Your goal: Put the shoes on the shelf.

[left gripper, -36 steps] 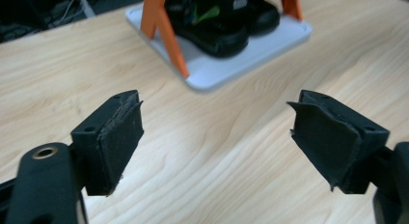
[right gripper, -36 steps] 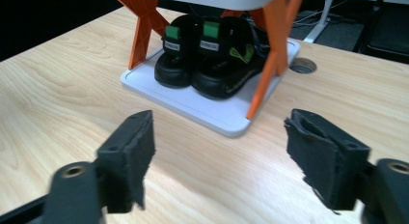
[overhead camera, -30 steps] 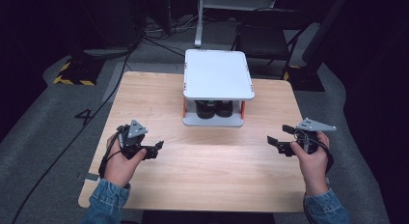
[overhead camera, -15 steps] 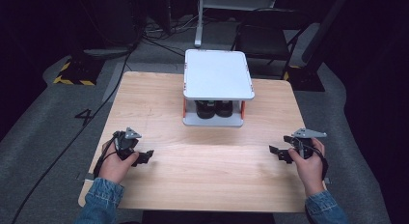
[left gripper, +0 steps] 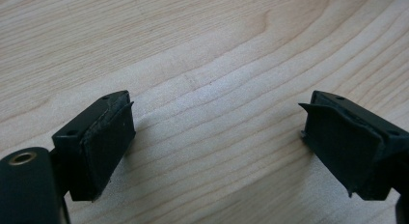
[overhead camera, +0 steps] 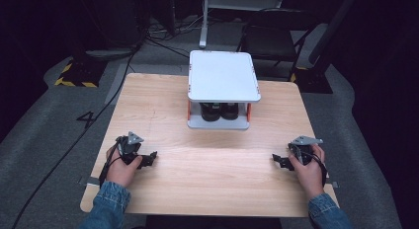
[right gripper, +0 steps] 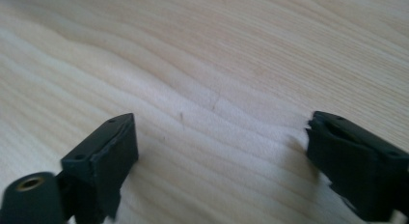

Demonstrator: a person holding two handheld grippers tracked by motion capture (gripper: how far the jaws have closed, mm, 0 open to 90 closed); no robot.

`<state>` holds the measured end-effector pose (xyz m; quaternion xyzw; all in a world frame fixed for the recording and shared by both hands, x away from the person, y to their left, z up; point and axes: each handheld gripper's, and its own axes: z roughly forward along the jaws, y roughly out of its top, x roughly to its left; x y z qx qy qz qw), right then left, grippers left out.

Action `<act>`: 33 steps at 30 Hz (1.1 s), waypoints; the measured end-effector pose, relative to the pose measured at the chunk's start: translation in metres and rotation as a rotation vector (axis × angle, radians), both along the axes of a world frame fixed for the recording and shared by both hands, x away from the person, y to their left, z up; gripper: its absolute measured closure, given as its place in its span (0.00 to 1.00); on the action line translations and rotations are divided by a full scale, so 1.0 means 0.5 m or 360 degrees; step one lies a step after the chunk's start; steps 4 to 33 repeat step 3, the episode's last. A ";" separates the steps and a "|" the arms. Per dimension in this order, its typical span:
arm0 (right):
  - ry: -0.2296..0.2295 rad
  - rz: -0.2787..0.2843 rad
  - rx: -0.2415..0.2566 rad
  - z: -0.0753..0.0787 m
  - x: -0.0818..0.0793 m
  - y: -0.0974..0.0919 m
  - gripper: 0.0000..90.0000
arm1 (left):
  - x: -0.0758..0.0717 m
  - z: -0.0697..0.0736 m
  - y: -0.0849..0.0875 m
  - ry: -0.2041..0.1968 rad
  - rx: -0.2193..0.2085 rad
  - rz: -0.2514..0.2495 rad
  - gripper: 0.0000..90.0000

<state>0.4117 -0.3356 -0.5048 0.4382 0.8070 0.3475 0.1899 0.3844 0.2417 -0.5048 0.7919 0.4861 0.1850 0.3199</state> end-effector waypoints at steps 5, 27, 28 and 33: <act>0.0005 0.0017 -0.0010 -0.001 0.005 -0.001 0.08 | -0.005 0.000 -0.001 0.0000 0.0004 0.0039 0.12; 0.0005 0.0017 -0.0010 -0.001 0.005 -0.001 0.08 | -0.005 0.000 -0.001 0.0000 0.0004 0.0039 0.12; 0.0005 0.0017 -0.0010 -0.001 0.005 -0.001 0.08 | -0.005 0.000 -0.001 0.0000 0.0004 0.0039 0.12; 0.0005 0.0017 -0.0010 -0.001 0.005 -0.001 0.08 | -0.005 0.000 -0.001 0.0000 0.0004 0.0039 0.12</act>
